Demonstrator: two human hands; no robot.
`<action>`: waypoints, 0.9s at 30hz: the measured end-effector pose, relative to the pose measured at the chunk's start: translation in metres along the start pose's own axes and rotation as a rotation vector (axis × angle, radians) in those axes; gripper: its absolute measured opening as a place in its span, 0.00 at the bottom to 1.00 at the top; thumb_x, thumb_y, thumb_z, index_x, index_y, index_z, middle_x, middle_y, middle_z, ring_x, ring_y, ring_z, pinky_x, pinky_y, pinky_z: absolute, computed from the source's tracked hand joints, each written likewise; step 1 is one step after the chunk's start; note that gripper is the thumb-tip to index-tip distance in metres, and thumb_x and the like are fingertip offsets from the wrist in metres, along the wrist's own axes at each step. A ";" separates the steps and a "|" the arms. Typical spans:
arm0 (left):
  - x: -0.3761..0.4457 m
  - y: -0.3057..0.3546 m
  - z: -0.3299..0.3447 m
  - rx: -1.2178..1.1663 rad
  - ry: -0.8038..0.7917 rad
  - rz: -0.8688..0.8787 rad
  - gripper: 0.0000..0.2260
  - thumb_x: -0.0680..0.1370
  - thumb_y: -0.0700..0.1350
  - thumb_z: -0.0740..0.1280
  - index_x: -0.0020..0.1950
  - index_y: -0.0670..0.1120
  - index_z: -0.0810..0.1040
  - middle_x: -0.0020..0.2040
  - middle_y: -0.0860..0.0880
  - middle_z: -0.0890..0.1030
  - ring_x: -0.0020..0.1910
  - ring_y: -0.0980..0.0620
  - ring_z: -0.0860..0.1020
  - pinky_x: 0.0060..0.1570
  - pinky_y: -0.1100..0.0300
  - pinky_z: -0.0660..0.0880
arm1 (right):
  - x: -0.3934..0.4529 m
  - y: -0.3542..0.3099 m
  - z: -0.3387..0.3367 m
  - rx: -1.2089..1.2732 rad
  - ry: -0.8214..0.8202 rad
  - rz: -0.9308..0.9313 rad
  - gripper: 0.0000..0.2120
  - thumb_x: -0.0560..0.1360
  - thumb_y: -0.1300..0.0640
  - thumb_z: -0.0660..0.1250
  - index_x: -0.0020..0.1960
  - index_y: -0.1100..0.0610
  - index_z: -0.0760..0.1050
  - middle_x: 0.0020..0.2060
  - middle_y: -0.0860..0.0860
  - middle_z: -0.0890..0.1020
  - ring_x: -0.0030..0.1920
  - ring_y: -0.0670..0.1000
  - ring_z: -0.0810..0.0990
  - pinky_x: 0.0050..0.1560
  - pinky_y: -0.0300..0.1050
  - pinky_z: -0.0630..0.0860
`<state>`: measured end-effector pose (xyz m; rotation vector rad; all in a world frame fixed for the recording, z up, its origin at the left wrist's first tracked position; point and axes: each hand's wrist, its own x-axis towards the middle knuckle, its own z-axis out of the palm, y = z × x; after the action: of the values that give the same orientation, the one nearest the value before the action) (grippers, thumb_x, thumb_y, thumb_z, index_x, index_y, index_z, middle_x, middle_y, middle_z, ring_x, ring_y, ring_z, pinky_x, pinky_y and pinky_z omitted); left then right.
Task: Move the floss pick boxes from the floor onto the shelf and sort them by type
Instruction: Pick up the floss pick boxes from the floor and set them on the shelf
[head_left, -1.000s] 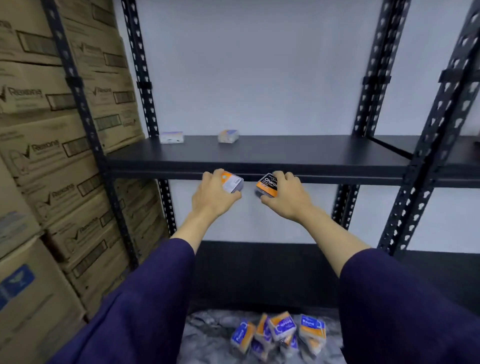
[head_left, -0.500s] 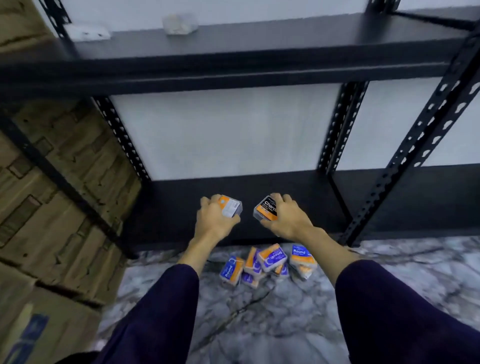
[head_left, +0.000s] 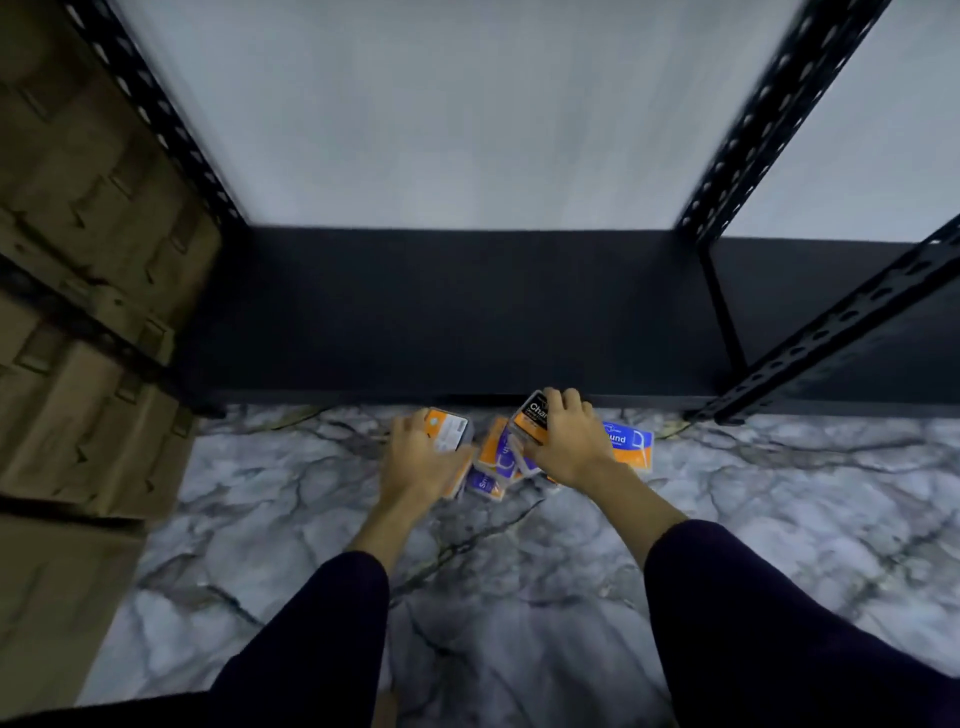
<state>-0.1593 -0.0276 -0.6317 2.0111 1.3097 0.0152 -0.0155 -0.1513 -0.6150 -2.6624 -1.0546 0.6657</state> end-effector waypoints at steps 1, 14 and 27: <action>0.003 -0.003 0.005 -0.001 -0.001 -0.008 0.26 0.68 0.55 0.75 0.61 0.47 0.72 0.60 0.46 0.69 0.57 0.46 0.74 0.48 0.59 0.67 | 0.003 0.003 0.005 -0.012 -0.011 0.000 0.33 0.74 0.41 0.66 0.71 0.57 0.60 0.62 0.56 0.68 0.61 0.59 0.69 0.60 0.54 0.70; 0.011 -0.021 0.046 0.006 -0.128 -0.004 0.40 0.72 0.48 0.74 0.78 0.47 0.55 0.67 0.44 0.67 0.65 0.44 0.70 0.60 0.51 0.72 | 0.010 0.025 0.031 0.044 -0.051 -0.024 0.38 0.75 0.41 0.65 0.76 0.58 0.54 0.68 0.57 0.67 0.67 0.57 0.67 0.69 0.53 0.65; -0.010 0.070 -0.071 0.201 0.060 0.205 0.14 0.80 0.47 0.62 0.65 0.49 0.74 0.62 0.48 0.76 0.59 0.47 0.75 0.53 0.52 0.73 | -0.012 -0.036 -0.084 0.018 0.097 -0.129 0.13 0.80 0.56 0.58 0.61 0.59 0.73 0.58 0.57 0.77 0.58 0.60 0.75 0.52 0.49 0.71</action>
<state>-0.1355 -0.0113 -0.5354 2.3256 1.1750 0.0416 -0.0043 -0.1350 -0.5252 -2.5564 -1.1758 0.5133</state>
